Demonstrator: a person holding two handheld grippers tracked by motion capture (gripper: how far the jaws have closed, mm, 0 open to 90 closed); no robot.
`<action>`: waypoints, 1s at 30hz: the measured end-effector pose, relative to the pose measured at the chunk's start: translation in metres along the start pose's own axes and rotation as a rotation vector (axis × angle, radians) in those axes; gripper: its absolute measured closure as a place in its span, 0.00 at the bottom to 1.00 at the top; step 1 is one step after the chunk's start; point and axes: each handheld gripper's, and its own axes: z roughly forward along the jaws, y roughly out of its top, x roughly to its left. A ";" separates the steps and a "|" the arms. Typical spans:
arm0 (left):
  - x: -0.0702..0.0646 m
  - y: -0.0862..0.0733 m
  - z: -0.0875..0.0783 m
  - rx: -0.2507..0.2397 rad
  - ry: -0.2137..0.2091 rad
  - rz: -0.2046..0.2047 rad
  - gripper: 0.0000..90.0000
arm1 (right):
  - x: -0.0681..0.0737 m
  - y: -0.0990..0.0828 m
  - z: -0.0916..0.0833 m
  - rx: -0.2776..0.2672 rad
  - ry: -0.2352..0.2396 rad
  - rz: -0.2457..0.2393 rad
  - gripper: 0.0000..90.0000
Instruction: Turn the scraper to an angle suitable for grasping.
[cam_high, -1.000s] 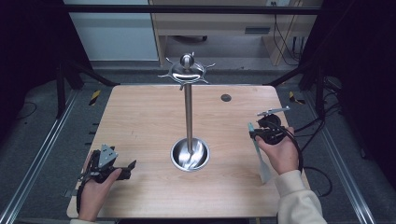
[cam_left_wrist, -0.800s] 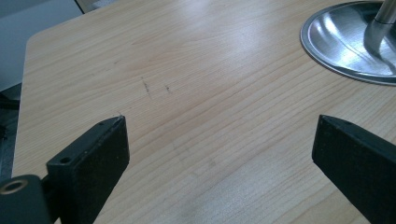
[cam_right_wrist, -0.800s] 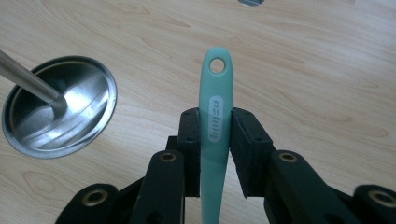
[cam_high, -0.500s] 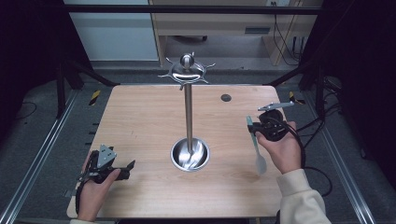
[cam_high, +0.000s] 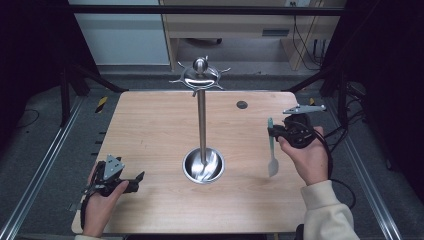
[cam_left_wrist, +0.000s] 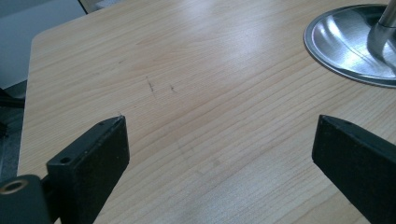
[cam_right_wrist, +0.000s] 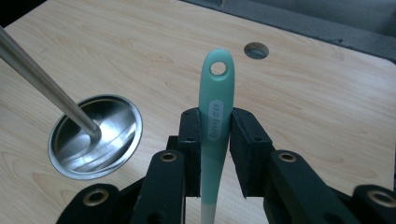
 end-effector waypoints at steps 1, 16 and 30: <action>0.000 0.000 0.000 -0.001 0.001 -0.002 0.04 | 0.000 0.001 -0.002 -0.007 -0.003 0.000 0.83; 0.001 0.000 -0.001 -0.004 0.002 -0.004 0.04 | 0.011 0.015 -0.017 -0.083 -0.006 -0.038 0.83; 0.001 0.000 -0.001 -0.004 0.004 -0.006 0.04 | 0.022 0.024 -0.035 -0.120 0.011 -0.082 0.83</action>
